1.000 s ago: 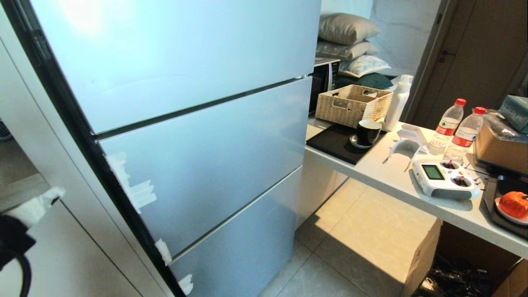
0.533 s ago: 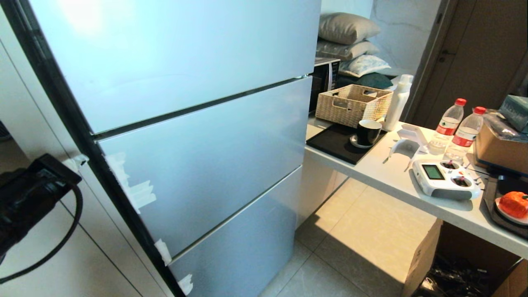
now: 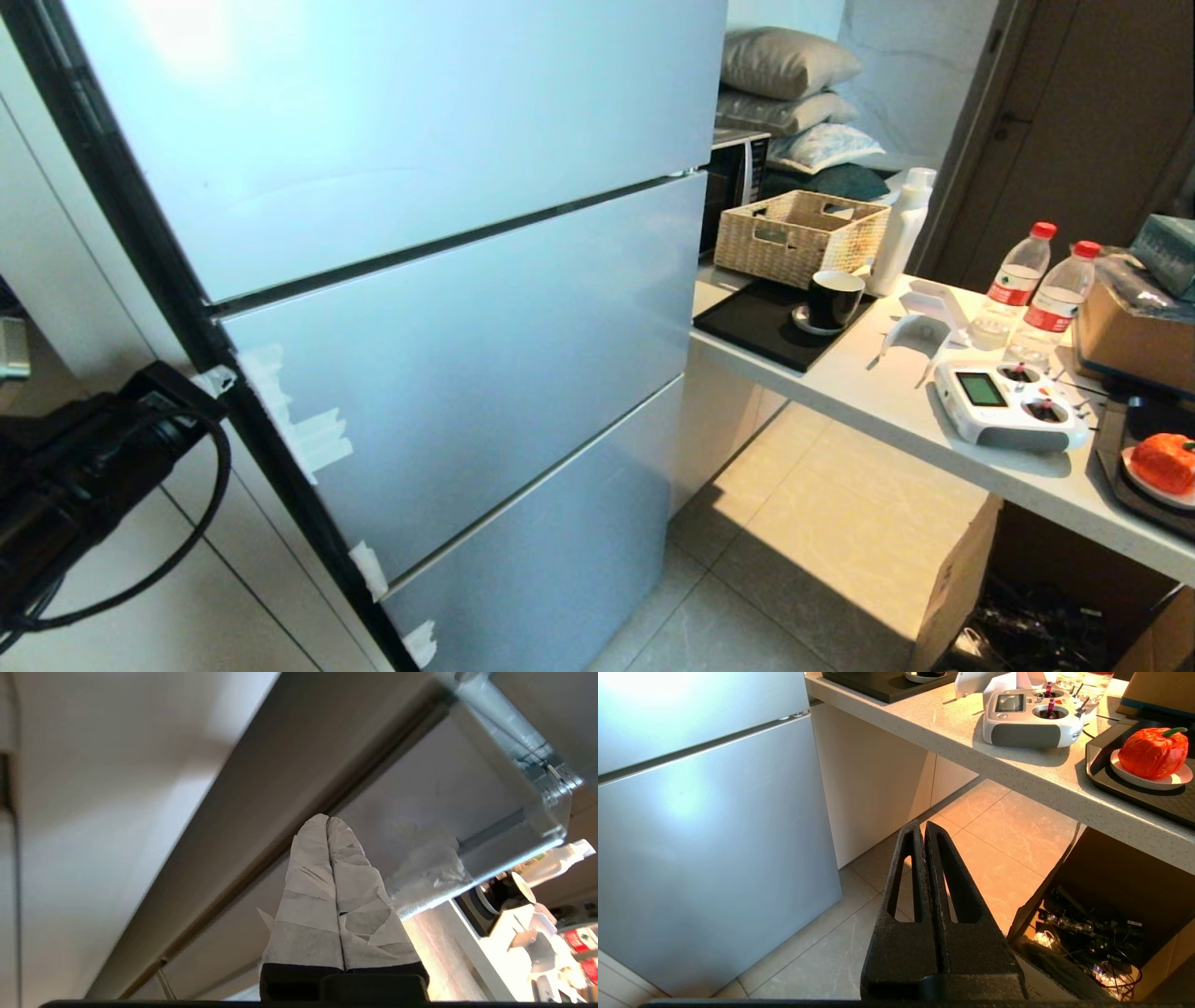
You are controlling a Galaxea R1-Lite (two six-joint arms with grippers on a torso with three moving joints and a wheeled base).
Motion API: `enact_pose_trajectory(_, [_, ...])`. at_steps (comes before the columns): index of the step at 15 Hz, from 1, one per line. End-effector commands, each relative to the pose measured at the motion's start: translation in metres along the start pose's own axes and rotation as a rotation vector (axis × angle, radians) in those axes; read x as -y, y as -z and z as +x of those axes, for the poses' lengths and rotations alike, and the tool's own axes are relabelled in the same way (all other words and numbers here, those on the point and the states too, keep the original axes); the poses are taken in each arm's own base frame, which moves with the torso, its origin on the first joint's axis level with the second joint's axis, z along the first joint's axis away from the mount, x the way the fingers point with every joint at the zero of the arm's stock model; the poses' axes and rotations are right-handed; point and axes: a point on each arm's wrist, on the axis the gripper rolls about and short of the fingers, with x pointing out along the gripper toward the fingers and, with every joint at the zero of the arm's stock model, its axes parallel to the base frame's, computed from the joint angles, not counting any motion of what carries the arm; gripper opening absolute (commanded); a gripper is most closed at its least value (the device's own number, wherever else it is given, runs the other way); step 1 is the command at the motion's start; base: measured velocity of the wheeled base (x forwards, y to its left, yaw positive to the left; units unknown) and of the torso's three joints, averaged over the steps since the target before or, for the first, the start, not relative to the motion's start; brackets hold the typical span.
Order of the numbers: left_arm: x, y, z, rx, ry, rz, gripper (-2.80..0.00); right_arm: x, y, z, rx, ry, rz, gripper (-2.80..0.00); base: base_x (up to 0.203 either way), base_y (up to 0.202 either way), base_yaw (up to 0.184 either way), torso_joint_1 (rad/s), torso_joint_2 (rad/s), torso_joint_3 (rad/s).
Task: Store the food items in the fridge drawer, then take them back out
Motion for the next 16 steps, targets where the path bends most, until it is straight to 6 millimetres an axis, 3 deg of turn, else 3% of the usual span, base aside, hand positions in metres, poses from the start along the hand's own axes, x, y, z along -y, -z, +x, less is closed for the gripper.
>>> enact_pose_trajectory(1, [0.003, 0.003, 0.001, -0.011, 0.013, -0.012, -2.80, 0.000, 0.000, 0.000, -0.001, 0.000, 0.000, -2.80, 0.000, 0.000, 0.000, 0.000, 0.00, 0.000])
enact_pose_trajectory(8, [0.007, 0.011, -0.003, -0.046, 0.037, -0.011, -2.80, 0.000, 0.000, 0.000, -0.001, 0.000, 0.000, -2.80, 0.000, 0.000, 0.000, 0.000, 0.00, 0.000])
enact_pose_trajectory(16, [0.015, 0.015, -0.023, -0.062, 0.108, -0.006, -2.80, 0.000, 0.000, 0.000, -0.001, 0.000, 0.000, -2.80, 0.000, 0.000, 0.000, 0.000, 0.00, 0.000])
